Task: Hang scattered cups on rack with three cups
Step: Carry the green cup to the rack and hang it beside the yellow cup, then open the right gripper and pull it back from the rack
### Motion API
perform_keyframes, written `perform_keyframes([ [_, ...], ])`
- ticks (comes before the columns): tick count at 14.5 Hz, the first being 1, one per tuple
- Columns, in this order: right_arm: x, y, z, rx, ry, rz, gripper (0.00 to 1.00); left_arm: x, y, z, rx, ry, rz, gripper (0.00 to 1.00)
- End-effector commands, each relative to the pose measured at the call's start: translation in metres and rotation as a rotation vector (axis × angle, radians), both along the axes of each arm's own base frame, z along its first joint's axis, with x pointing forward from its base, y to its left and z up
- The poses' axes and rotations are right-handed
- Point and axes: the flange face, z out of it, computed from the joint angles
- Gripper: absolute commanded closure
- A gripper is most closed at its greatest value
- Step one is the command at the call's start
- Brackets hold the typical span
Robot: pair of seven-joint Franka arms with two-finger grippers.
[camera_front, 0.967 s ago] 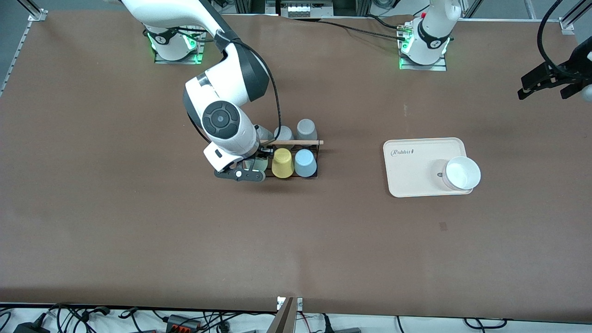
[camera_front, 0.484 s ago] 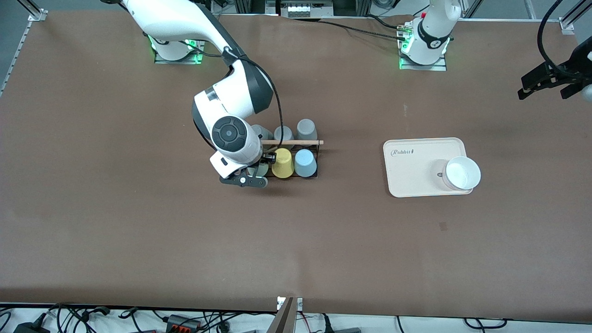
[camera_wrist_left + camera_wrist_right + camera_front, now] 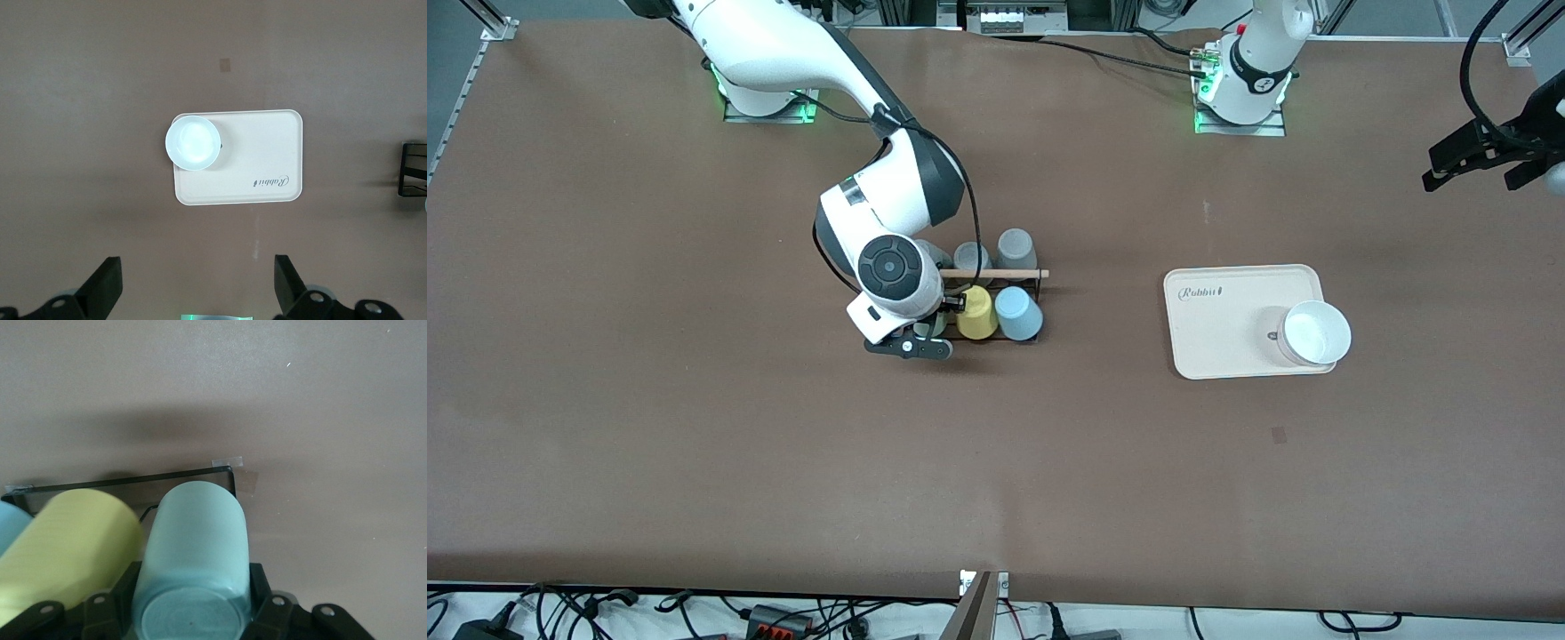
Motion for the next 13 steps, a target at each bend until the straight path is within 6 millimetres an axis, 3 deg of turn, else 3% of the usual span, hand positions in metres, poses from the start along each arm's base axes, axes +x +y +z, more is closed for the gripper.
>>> perform_keyframes([
  [1, 0.005, 0.003, 0.002, 0.011, -0.004, -0.017, 0.0, 0.004, 0.002, 0.005, -0.001, -0.007, -0.004, 0.0],
  [6, 0.029, -0.023, 0.055, 0.036, -0.063, -0.061, 0.0, 0.004, 0.002, 0.005, 0.0, -0.007, -0.004, 0.0],
  [7, 0.032, -0.032, 0.074, 0.043, -0.078, -0.069, 0.0, 0.005, 0.002, 0.004, 0.0, -0.005, -0.004, 0.0],
  [13, 0.073, -0.132, 0.166, 0.039, -0.218, -0.189, 0.0, 0.004, 0.002, 0.005, 0.0, -0.007, -0.004, 0.0],
])
